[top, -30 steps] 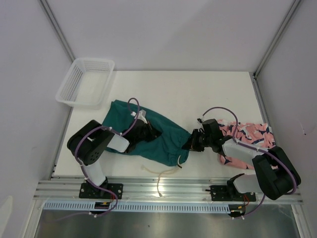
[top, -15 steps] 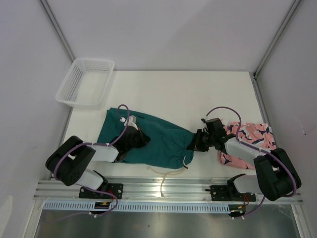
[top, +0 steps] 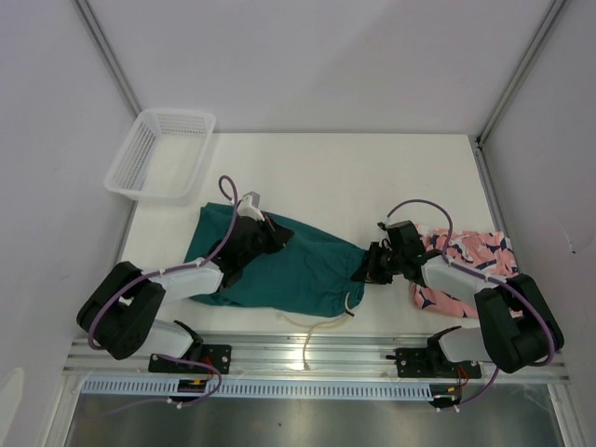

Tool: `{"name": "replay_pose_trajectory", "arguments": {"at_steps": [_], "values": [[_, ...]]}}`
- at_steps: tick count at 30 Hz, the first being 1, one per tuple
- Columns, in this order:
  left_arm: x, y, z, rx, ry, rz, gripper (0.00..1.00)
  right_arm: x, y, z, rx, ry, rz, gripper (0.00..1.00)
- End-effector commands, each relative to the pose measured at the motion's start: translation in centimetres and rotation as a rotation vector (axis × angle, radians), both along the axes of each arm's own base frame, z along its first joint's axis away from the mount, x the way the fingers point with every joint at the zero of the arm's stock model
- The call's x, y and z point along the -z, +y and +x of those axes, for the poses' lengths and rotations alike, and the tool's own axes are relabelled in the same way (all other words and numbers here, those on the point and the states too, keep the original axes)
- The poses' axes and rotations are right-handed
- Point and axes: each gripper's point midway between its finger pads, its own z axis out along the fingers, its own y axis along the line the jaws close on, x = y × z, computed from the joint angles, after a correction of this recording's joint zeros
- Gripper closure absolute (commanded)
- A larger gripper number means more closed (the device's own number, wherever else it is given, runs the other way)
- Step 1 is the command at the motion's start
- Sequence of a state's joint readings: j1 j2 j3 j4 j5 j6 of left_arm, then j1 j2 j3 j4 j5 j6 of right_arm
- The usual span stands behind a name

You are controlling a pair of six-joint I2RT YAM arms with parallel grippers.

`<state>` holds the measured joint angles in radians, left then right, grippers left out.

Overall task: Fold and stack the shorts
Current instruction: Fold the shorts

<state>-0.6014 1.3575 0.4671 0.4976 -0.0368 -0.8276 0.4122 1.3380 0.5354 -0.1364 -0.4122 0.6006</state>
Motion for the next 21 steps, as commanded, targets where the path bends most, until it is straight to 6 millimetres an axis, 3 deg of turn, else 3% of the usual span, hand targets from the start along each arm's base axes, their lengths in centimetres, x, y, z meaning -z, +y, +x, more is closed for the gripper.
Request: {"name": "replay_pose_trajectory", "arguments": {"at_steps": [1,4,16,21], "values": [[-1.9,-2.4,1.1,0.070,-0.039,-0.043,1.00,0.3,-0.2,0.3,-0.012,-0.001,-0.026,1.00],[-1.2,-3.6,1.7,0.092,-0.023,-0.044,1.00,0.3,0.0,0.3,-0.015,0.002,-0.019,1.00],[7.2,-4.4,2.1,0.060,0.069,-0.026,1.00,0.3,0.2,0.5,-0.022,0.007,-0.014,1.00],[6.7,-4.8,3.3,0.010,0.019,0.011,1.00,-0.5,-0.3,-0.1,-0.046,0.019,-0.048,1.00]]}}
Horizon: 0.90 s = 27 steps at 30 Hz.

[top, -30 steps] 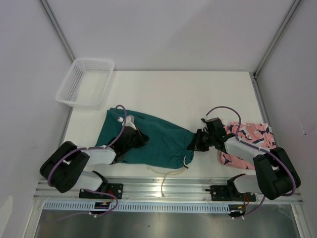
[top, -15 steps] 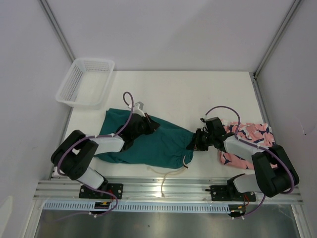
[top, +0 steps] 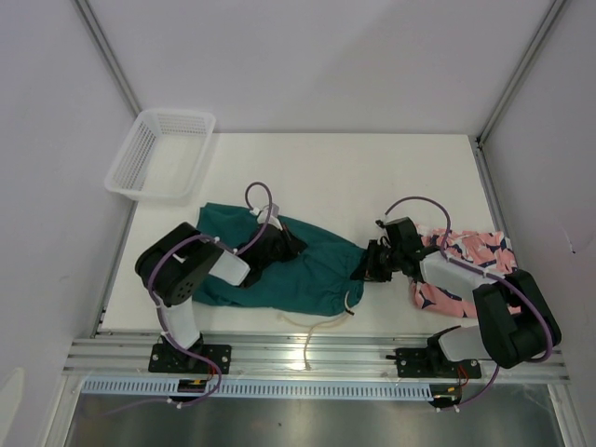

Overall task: Fold and stack the shorts
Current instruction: Fold the shorts

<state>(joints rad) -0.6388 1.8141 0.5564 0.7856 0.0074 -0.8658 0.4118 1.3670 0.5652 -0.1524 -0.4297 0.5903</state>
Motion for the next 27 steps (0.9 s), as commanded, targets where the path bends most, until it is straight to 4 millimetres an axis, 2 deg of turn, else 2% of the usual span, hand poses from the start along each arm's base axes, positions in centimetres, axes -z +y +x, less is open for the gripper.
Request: {"name": "replay_pose_trajectory", "arguments": {"at_steps": [1,2,5,7,11,12,13,15,16,17,18,19,20,22,23,24,25,26,27], "values": [[-1.3,-0.9,1.2,-0.045,-0.089,0.030,1.00,-0.8,-0.9,-0.3,-0.041,-0.009,-0.065,1.00],[-1.8,-1.1,1.6,-0.053,-0.098,0.045,1.00,-0.8,-1.4,-1.0,-0.049,0.023,-0.087,1.00],[-1.8,-1.7,1.6,-0.061,-0.118,0.070,1.00,-2.4,-2.3,-1.1,-0.055,0.004,-0.140,1.00],[-2.6,-2.5,2.0,-0.056,-0.136,0.054,1.00,-3.4,-2.9,-0.9,-0.042,-0.010,-0.167,1.00],[-5.5,-2.3,2.1,-0.077,-0.182,0.024,0.99,-4.4,-4.1,0.0,-0.003,-0.019,-0.181,1.00],[-7.2,-1.8,2.0,-0.082,-0.205,0.026,0.97,-4.3,-4.4,0.2,-0.004,-0.016,-0.182,1.00],[-7.8,-1.3,1.8,-0.091,-0.212,0.040,0.95,-4.5,-4.6,0.5,0.003,-0.017,-0.181,1.00],[-9.5,0.0,1.8,-0.118,-0.250,0.076,0.79,-4.3,-5.7,1.4,0.039,-0.014,-0.212,1.00],[-10.8,1.2,0.9,-0.133,-0.257,0.091,0.70,-4.2,-6.1,1.8,0.049,-0.019,-0.235,1.00],[-11.6,2.0,0.7,-0.147,-0.267,0.105,0.57,-4.6,-6.4,2.4,0.058,-0.028,-0.255,1.00],[-12.2,3.4,0.6,-0.185,-0.282,0.142,0.52,-4.7,-6.6,2.8,0.061,-0.036,-0.275,1.00],[-13.7,4.7,-0.2,-0.204,-0.291,0.157,0.48,-4.2,-7.2,3.0,0.070,-0.021,-0.313,1.00],[-14.0,5.7,-0.6,-0.220,-0.293,0.178,0.41,-5.0,-7.2,4.0,0.076,-0.044,-0.330,1.00],[-14.6,7.6,-1.4,-0.251,-0.301,0.214,0.37,-4.8,-8.3,5.0,0.083,-0.041,-0.412,1.00],[-14.9,8.7,-2.4,-0.254,-0.300,0.220,0.35,-4.9,-8.7,4.8,0.073,-0.020,-0.445,1.00],[-14.9,9.4,-2.9,-0.258,-0.294,0.225,0.35,-6.4,-8.7,6.1,0.075,-0.051,-0.458,1.00],[-14.9,10.2,-3.1,-0.270,-0.289,0.227,0.35,-6.6,-9.1,5.7,0.059,-0.025,-0.497,1.00],[-14.2,11.2,-4.0,-0.274,-0.274,0.240,0.34,-6.7,-9.5,6.3,0.063,-0.018,-0.541,1.00],[-14.0,11.8,-4.3,-0.291,-0.268,0.241,0.33,-8.2,-9.3,7.5,0.070,-0.057,-0.565,1.00]]}}
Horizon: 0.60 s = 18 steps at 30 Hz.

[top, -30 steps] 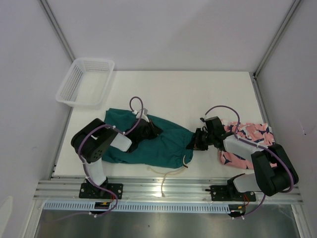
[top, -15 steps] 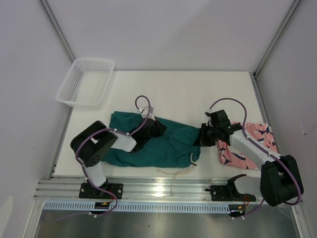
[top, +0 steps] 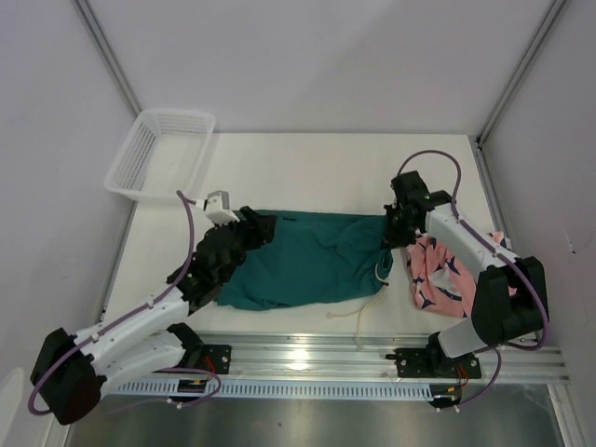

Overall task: Fold and stack the shorts
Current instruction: Fold the shorts

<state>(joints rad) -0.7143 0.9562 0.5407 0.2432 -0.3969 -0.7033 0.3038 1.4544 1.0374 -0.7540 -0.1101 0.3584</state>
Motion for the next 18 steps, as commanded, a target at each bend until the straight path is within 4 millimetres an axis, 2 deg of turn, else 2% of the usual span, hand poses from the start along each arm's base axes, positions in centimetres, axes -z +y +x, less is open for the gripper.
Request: {"name": "replay_pose_trajectory", "arguments": {"at_steps": [1,2,3,4,6,7,9,10,11,13,18], "values": [[5.7,4.6,-1.6,-0.093,0.140,0.162,0.33,-3.3,-1.7,1.9,-0.016,-0.040,-0.173,1.00],[6.7,5.3,-1.9,-0.107,0.158,0.168,0.31,-3.6,-1.5,2.3,-0.020,-0.039,-0.184,1.00],[7.6,6.1,-2.3,-0.120,0.178,0.166,0.31,-5.0,-1.3,3.2,-0.017,-0.070,-0.190,1.00],[8.6,7.0,-2.4,-0.131,0.202,0.159,0.31,-5.4,-1.0,3.0,-0.028,-0.062,-0.204,1.00],[9.2,7.8,-2.6,-0.144,0.213,0.130,0.31,-5.9,-1.1,3.5,-0.031,-0.066,-0.258,1.00],[11.2,8.9,-3.3,-0.161,0.262,0.153,0.31,-7.0,-1.2,3.9,-0.031,-0.073,-0.277,1.00],[11.7,9.5,-3.8,-0.177,0.278,0.147,0.31,-7.0,-1.3,4.3,-0.052,-0.056,-0.333,1.00],[12.8,9.9,-4.2,-0.186,0.298,0.159,0.31,-7.1,-1.5,4.0,-0.061,-0.031,-0.359,1.00],[12.9,10.1,-4.3,-0.195,0.298,0.161,0.31,-7.9,-1.1,4.6,-0.070,-0.051,-0.365,1.00],[13.8,10.5,-4.7,-0.207,0.319,0.165,0.31,-7.8,-1.7,4.7,-0.083,-0.026,-0.437,1.00],[14.0,11.1,-4.5,-0.242,0.342,0.183,0.31,-8.4,-1.5,5.2,-0.099,-0.034,-0.461,1.00]]}}
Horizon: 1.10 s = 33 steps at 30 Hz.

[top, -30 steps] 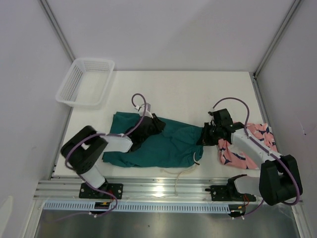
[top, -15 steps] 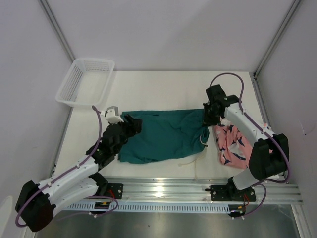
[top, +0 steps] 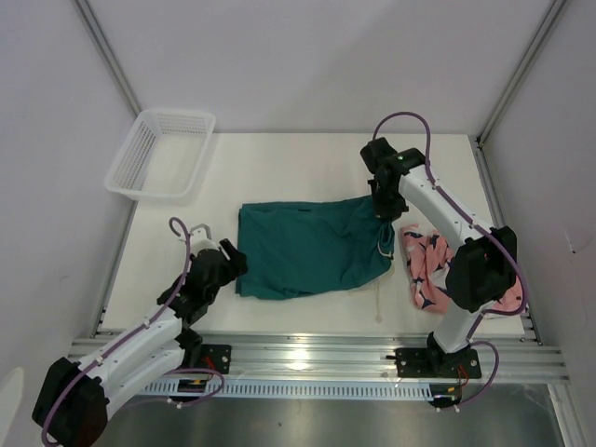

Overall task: Fold and stack the shorts
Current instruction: Fold the shorts

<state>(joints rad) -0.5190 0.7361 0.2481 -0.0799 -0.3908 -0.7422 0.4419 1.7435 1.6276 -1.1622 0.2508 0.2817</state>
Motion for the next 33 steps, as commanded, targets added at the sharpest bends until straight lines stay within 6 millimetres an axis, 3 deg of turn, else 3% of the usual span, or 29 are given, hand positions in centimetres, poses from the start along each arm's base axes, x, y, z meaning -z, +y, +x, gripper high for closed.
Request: {"name": "replay_pose_trajectory", "arguments": {"at_steps": [1,6,10,15,16,22,33], "values": [[-0.1,0.6,0.5,-0.044,0.012,0.000,0.31,-1.9,-1.2,-0.3,-0.016,-0.013,-0.074,1.00],[2.4,-1.0,0.9,0.002,0.118,-0.027,0.33,-2.3,-0.9,-0.3,-0.030,-0.019,-0.053,1.00],[3.3,-2.3,1.5,0.027,0.127,-0.072,0.41,-3.0,-1.4,-0.3,-0.027,-0.029,-0.077,1.00],[3.6,-3.5,1.7,0.077,0.108,-0.117,0.68,-4.2,-0.9,-0.2,-0.039,-0.055,-0.046,1.00],[3.4,-4.0,1.9,0.091,0.090,-0.134,0.74,-4.3,-0.1,-0.3,-0.055,-0.049,0.000,1.00],[4.1,-5.5,1.2,0.135,0.097,-0.138,0.86,-6.0,3.7,-0.7,-0.099,-0.073,0.144,1.00],[5.0,-4.7,0.0,0.134,0.099,-0.101,0.89,-7.4,10.2,-2.2,-0.171,-0.067,0.259,1.00]]}}
